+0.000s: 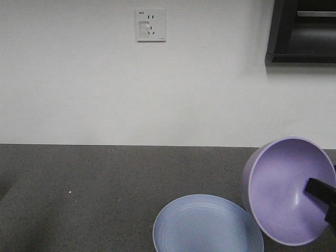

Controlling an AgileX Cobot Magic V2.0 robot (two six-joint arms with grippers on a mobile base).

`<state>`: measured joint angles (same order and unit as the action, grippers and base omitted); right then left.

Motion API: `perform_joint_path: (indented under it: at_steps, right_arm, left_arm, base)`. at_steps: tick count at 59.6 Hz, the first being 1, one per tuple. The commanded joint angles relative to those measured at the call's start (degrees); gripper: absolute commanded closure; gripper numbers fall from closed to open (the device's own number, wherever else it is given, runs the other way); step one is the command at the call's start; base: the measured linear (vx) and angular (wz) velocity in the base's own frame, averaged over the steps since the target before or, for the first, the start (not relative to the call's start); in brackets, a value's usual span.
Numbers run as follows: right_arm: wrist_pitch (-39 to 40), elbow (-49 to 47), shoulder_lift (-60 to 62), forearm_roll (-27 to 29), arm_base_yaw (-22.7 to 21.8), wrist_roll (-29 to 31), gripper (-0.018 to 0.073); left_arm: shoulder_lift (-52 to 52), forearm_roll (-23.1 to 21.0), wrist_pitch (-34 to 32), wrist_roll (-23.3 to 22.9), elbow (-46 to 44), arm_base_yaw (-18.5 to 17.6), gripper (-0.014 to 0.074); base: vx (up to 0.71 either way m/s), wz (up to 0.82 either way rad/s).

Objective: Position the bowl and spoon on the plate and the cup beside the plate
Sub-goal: 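Lower the lavender bowl onto the blue plate with the right gripper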

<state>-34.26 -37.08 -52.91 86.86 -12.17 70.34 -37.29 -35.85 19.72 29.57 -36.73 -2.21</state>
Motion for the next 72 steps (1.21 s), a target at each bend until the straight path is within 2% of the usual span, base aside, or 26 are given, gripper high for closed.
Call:
perform_joint_path:
  at_steps: [1, 11, 18, 23, 32, 39, 47, 59, 72]
  right_arm:
    - [-2.82, -6.41, -3.08, 0.53, -0.17, -6.76, 0.0571]
    - [-8.3, -19.22, -11.78, -15.15, -0.17, -25.42, 0.0568]
    - [-13.94, -27.8, -18.54, -29.37, 0.09, -36.71, 0.0568]
    - [-15.1, -32.44, -22.02, -38.27, 2.61, -42.29, 0.0568]
    - [-14.79, -37.96, -28.07, -52.39, 12.01, -50.39, 0.0568]
    - [-15.22, -42.05, -33.57, -57.57, 18.2, -54.12, 0.0568]
    - [-16.74, -46.91, -39.91, -60.23, 21.76, -58.05, 0.0568]
    - [-18.3, -51.75, -47.31, -67.64, 23.81, -63.78, 0.0568]
    - [-17.62, -52.37, -50.91, -73.59, 23.81, -65.29, 0.0568]
  left_arm:
    - [-2.24, -2.66, -3.51, -0.32, -3.83, -0.44, 0.0596]
    - [-10.05, -2.66, -1.74, -2.06, -10.53, -0.39, 0.0596]
    - [-15.76, -2.66, 0.99, -3.19, -14.41, -0.39, 0.0596]
    - [-18.83, -2.53, 1.55, -3.13, -15.81, -0.39, 0.0596]
    - [-21.95, -2.2, 1.32, -3.08, -15.94, -0.39, 0.0596]
    - [-22.58, -2.2, 1.39, -3.08, -15.94, -0.39, 0.0596]
    - [-22.57, -2.2, 1.57, -2.65, -15.94, -0.39, 0.0596]
    - [-22.57, -1.03, 2.15, -2.65, -15.94, -0.39, 0.0596]
    - [-22.57, -1.09, 2.27, -2.65, -15.94, -0.39, 0.0596]
  base:
    - [0.0, 0.0]
    - [0.0, 0.0]
    - [0.0, 0.0]
    - [0.0, 0.0]
    - [0.0, 0.0]
    - [0.0, 0.0]
    - [0.0, 0.0]
    - [0.0, 0.0]
    - [0.0, 0.0]
